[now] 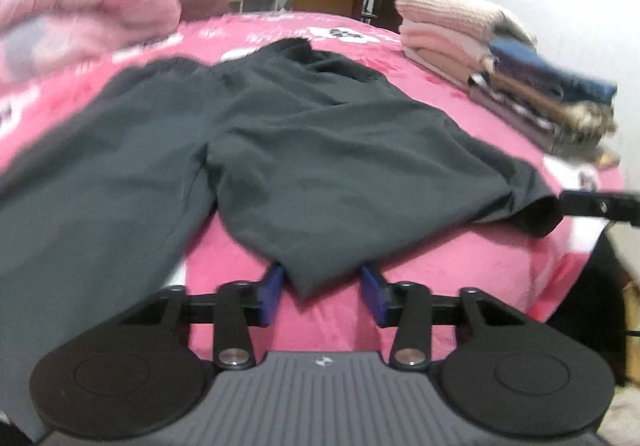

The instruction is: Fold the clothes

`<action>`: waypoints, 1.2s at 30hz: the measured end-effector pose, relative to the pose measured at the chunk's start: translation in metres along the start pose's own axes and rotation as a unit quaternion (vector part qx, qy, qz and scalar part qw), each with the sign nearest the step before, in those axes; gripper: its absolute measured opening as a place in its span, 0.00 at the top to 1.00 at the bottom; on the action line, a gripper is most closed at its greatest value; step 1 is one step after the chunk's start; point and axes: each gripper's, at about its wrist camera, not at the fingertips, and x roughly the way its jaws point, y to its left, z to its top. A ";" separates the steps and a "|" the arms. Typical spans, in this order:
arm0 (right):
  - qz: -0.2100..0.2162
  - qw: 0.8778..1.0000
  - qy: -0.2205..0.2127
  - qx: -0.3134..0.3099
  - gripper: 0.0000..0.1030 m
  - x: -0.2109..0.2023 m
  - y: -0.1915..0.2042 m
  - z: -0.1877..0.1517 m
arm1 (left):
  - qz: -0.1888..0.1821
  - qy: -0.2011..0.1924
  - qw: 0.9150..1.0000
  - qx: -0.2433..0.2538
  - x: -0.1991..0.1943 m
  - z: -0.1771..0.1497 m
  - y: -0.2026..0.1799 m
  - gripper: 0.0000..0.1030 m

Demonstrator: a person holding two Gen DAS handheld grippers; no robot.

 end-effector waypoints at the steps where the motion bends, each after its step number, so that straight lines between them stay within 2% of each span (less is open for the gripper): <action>1: 0.003 1.000 0.000 0.003 0.58 0.009 -0.003 -0.001 | 0.006 -0.001 1.000 0.009 0.001 0.002 -0.004 0.80; 2: 0.006 1.000 0.000 0.012 0.60 0.013 -0.005 0.000 | 0.008 -0.001 1.000 0.010 0.002 0.005 -0.005 0.90; 3: 0.009 1.000 0.000 0.022 0.63 0.016 -0.008 0.001 | 0.010 -0.003 1.000 0.006 0.002 0.009 -0.005 0.94; 5: 0.017 0.999 -0.005 0.046 0.91 0.021 -0.012 0.002 | 0.000 -0.011 1.000 -0.023 0.000 0.019 0.002 0.95; 7: 0.029 0.996 -0.017 0.078 0.95 0.020 -0.021 0.011 | -0.028 -0.017 0.997 -0.072 -0.004 0.031 0.014 0.95; 8: 0.039 0.994 -0.024 0.097 0.97 0.015 -0.028 0.016 | -0.055 -0.017 0.993 -0.107 -0.006 0.037 0.024 0.96; 9: 0.050 0.992 -0.031 0.115 0.98 0.011 -0.034 0.022 | -0.085 -0.015 0.986 -0.145 -0.008 0.042 0.035 0.96; 11: 0.070 0.985 -0.045 0.153 0.99 0.000 -0.049 0.033 | -0.147 -0.005 0.965 -0.219 -0.009 0.049 0.057 0.96; 14: 0.095 0.975 -0.050 0.197 0.99 -0.019 -0.072 0.044 | -0.230 0.016 0.923 -0.309 -0.006 0.051 0.085 0.96; 16: 0.101 0.971 -0.043 0.211 0.99 -0.029 -0.083 0.046 | -0.257 0.021 0.901 -0.349 -0.003 0.045 0.097 0.95; 17: 0.104 0.970 -0.040 0.218 0.99 -0.035 -0.088 0.047 | -0.263 0.023 0.894 -0.363 0.000 0.042 0.101 0.95; 18: 0.091 0.971 -0.035 0.217 0.99 -0.038 -0.093 0.045 | -0.262 0.025 0.890 -0.372 0.003 0.038 0.104 0.95; 20: 0.060 0.974 -0.016 0.216 0.99 -0.039 -0.099 0.038 | -0.259 0.031 0.885 -0.385 0.009 0.031 0.107 0.95; 22: 0.062 0.972 0.006 0.228 0.99 -0.036 -0.105 0.025 | -0.256 0.038 0.883 -0.391 0.014 0.024 0.108 0.95; 24: 0.057 0.969 0.024 0.238 0.96 -0.034 -0.105 0.014 | -0.247 0.041 0.886 -0.391 0.018 0.018 0.108 0.94; 27: 0.060 0.966 0.023 0.251 0.93 -0.032 -0.102 0.006 | -0.237 0.034 0.890 -0.388 0.020 0.017 0.108 0.93; 28: 0.068 0.964 0.020 0.258 0.85 -0.030 -0.101 0.005 | -0.238 0.030 0.890 -0.387 0.021 0.019 0.109 0.93; 29: 0.076 0.961 0.017 0.265 0.69 -0.028 -0.100 0.004 | -0.238 0.025 0.891 -0.386 0.023 0.024 0.110 0.93; 31: 0.082 0.963 0.017 0.256 0.53 -0.018 -0.094 0.008 | -0.237 0.016 0.892 -0.383 0.028 0.035 0.110 0.93; 34: 0.086 0.967 0.045 0.237 0.52 0.006 -0.090 0.016 | -0.240 0.005 0.892 -0.383 0.041 0.053 0.113 0.94; 36: 0.094 0.967 0.077 0.226 0.57 0.027 -0.087 0.019 | -0.243 0.006 0.889 -0.388 0.053 0.062 0.115 0.94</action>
